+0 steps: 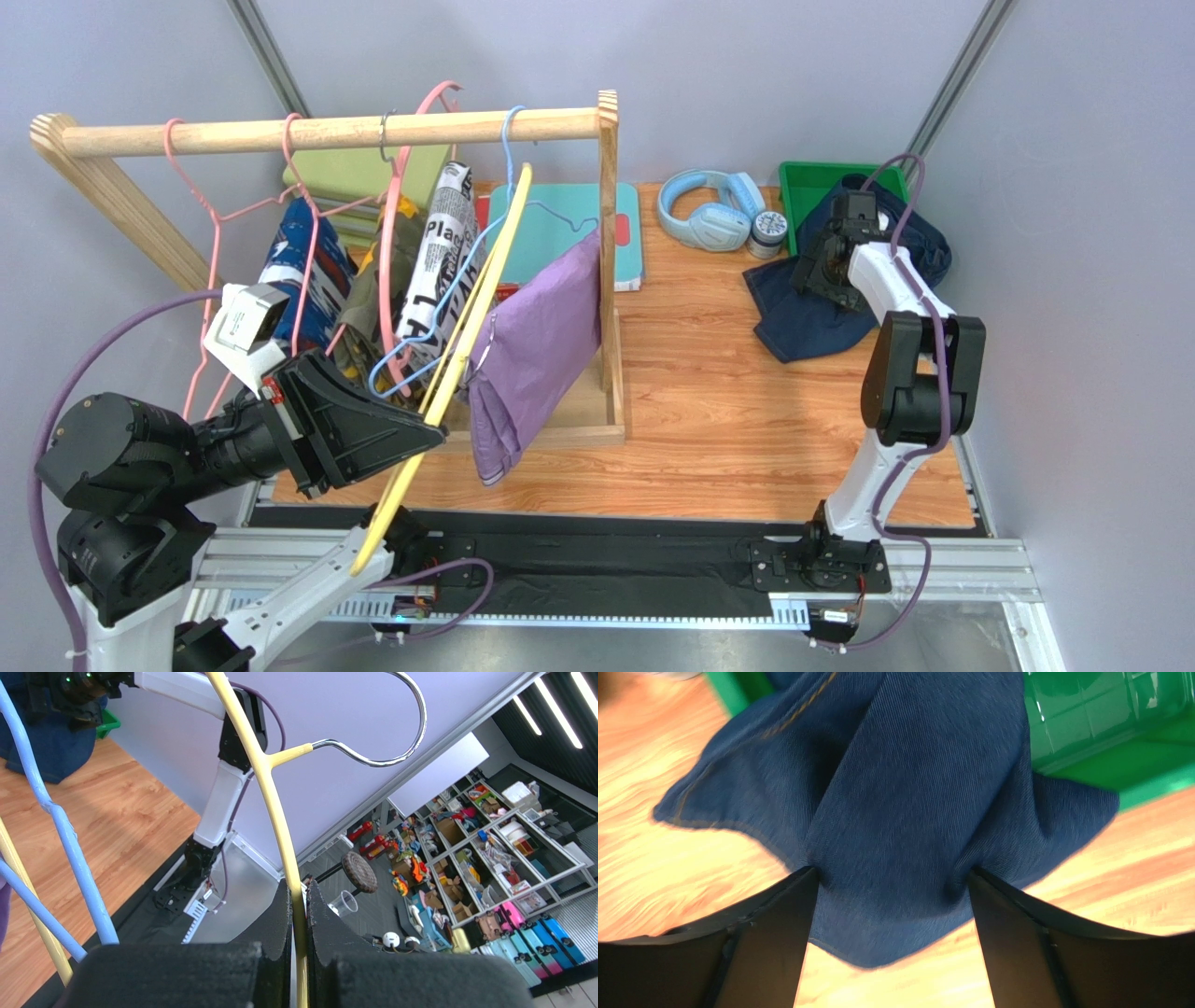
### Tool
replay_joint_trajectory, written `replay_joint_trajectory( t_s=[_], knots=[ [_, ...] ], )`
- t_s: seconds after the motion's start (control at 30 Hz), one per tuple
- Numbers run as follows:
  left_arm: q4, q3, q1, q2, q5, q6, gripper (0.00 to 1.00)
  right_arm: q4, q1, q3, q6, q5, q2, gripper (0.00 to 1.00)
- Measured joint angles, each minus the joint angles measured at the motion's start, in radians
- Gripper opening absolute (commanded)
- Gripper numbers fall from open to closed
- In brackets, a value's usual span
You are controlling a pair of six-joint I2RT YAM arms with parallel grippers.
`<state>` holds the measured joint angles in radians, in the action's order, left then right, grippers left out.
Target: Remove the trousers from the hanger
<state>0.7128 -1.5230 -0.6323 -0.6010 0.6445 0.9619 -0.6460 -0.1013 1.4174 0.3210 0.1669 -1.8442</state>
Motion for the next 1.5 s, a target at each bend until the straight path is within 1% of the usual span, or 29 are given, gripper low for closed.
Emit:
replay_joint_trajectory(
  t_s=[0.03, 0.1, 0.13, 0.23, 0.3, 0.33, 0.37, 0.4, 0.67, 0.83, 0.9, 1.03, 1.1, 1.17, 1.27, 1.3, 1.37, 1.4, 1.43, 1.47, 1.5],
  knots=[
    [0.0, 0.0, 0.0, 0.0, 0.0, 0.0, 0.0, -0.006, 0.0, 0.019, -0.002, 0.011, -0.017, 0.69],
    [0.0, 0.0, 0.0, -0.002, 0.0, 0.0, 0.0, 0.019, -0.001, 0.052, -0.004, 0.023, -0.038, 0.62],
    [0.0, 0.0, 0.0, -0.003, 0.001, 0.0, 0.0, 0.031, -0.004, 0.058, -0.005, 0.023, -0.046, 0.5],
    [0.0, 0.0, 0.0, -0.005, 0.002, -0.001, 0.0, 0.04, -0.019, 0.061, -0.005, 0.011, -0.051, 0.29],
    [0.0, 0.0, 0.0, -0.006, 0.002, -0.002, 0.0, 0.045, -0.032, 0.062, -0.003, 0.002, -0.051, 0.27],
    [-0.001, 0.002, 0.0, -0.006, 0.002, -0.003, 0.0, 0.047, -0.037, 0.063, -0.003, -0.003, -0.051, 0.12],
    [-0.001, 0.004, 0.0, -0.006, 0.003, -0.003, 0.0, 0.047, -0.04, 0.064, -0.005, -0.009, -0.052, 0.03],
    [-0.001, 0.006, 0.0, -0.007, 0.003, -0.003, 0.0, 0.044, -0.043, 0.069, -0.008, -0.014, -0.053, 0.0],
    [-0.006, 0.006, 0.0, -0.02, 0.016, -0.008, 0.0, 0.021, -0.059, 0.224, -0.014, -0.001, -0.156, 0.0],
    [-0.006, 0.006, 0.0, -0.03, 0.028, -0.024, 0.0, 0.047, -0.06, 0.356, -0.014, 0.099, -0.22, 0.0],
    [-0.006, 0.006, 0.0, -0.035, 0.031, -0.029, 0.0, 0.068, -0.062, 0.432, -0.016, 0.143, -0.259, 0.0],
    [0.003, 0.006, 0.0, -0.041, 0.031, -0.042, 0.0, 0.121, -0.069, 0.636, -0.039, 0.226, -0.388, 0.0],
    [0.004, 0.006, 0.0, -0.04, 0.031, -0.048, 0.0, 0.129, -0.072, 0.687, -0.049, 0.255, -0.445, 0.0],
    [0.005, 0.006, 0.0, -0.04, 0.03, -0.052, 0.0, 0.122, -0.072, 0.692, -0.055, 0.273, -0.487, 0.0],
    [0.006, 0.01, 0.0, -0.039, 0.03, -0.053, 0.0, 0.059, -0.073, 0.693, -0.053, 0.277, -0.537, 0.14],
    [0.006, 0.011, 0.0, -0.039, 0.031, -0.053, 0.0, 0.043, -0.071, 0.676, -0.053, 0.269, -0.541, 0.31],
    [0.006, 0.011, 0.0, -0.039, 0.031, -0.053, 0.0, -0.016, -0.071, 0.676, -0.038, 0.248, -0.54, 0.48],
    [0.005, 0.011, 0.0, -0.039, 0.032, -0.052, 0.0, -0.066, -0.07, 0.697, -0.034, 0.237, -0.541, 0.6],
    [0.004, 0.011, 0.0, -0.039, 0.032, -0.052, 0.0, -0.101, -0.07, 0.716, -0.023, 0.23, -0.541, 0.65],
    [0.004, 0.011, 0.0, -0.039, 0.032, -0.051, 0.0, -0.15, -0.07, 0.75, -0.015, 0.223, -0.541, 0.74],
    [0.002, 0.011, 0.0, -0.039, 0.032, -0.05, 0.0, -0.183, -0.07, 0.777, -0.008, 0.219, -0.539, 0.76]
  ],
)
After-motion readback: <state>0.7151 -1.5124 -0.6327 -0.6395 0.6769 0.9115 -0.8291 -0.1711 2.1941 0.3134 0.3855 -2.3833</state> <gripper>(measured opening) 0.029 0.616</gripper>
